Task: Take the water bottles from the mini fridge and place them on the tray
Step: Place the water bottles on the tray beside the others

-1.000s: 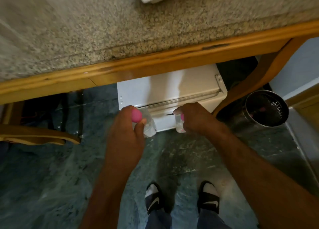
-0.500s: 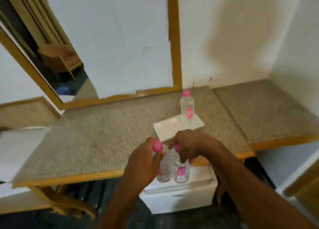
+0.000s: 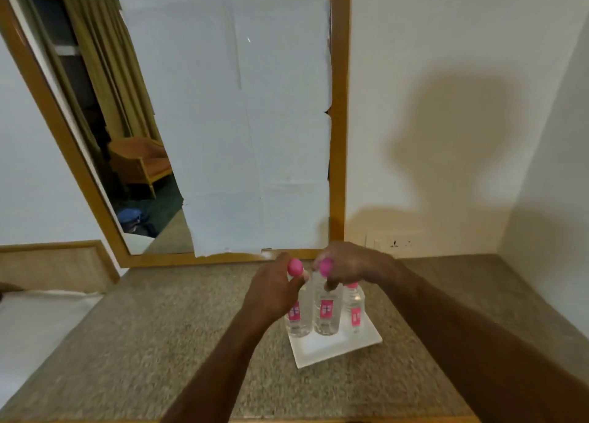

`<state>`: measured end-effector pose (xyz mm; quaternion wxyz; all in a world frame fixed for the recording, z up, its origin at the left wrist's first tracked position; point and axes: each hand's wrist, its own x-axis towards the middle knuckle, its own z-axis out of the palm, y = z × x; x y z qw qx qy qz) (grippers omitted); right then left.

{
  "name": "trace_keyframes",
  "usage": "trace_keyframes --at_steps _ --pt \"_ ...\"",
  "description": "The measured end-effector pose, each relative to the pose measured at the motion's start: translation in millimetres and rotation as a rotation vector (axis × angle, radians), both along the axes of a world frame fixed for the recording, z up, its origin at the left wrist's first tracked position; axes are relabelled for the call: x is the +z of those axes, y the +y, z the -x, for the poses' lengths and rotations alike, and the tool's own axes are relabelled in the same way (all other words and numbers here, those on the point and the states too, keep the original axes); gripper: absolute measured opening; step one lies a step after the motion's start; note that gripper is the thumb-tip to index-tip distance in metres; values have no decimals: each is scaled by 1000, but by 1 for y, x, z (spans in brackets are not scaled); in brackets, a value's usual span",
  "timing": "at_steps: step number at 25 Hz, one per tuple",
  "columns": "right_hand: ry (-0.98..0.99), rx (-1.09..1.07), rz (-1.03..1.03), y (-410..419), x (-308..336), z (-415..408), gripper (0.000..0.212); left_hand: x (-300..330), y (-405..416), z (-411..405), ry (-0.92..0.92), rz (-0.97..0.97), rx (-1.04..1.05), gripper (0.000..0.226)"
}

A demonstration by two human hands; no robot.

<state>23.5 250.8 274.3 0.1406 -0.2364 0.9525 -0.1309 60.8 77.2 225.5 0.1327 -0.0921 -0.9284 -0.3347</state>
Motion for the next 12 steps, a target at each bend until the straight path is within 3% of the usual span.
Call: trace_keyframes --at_steps 4,12 --pt "-48 -94 63 5 -35 40 45 -30 3 46 -28 -14 -34 16" --pt "-56 -53 -56 19 -82 68 43 -88 21 73 -177 9 -30 22"
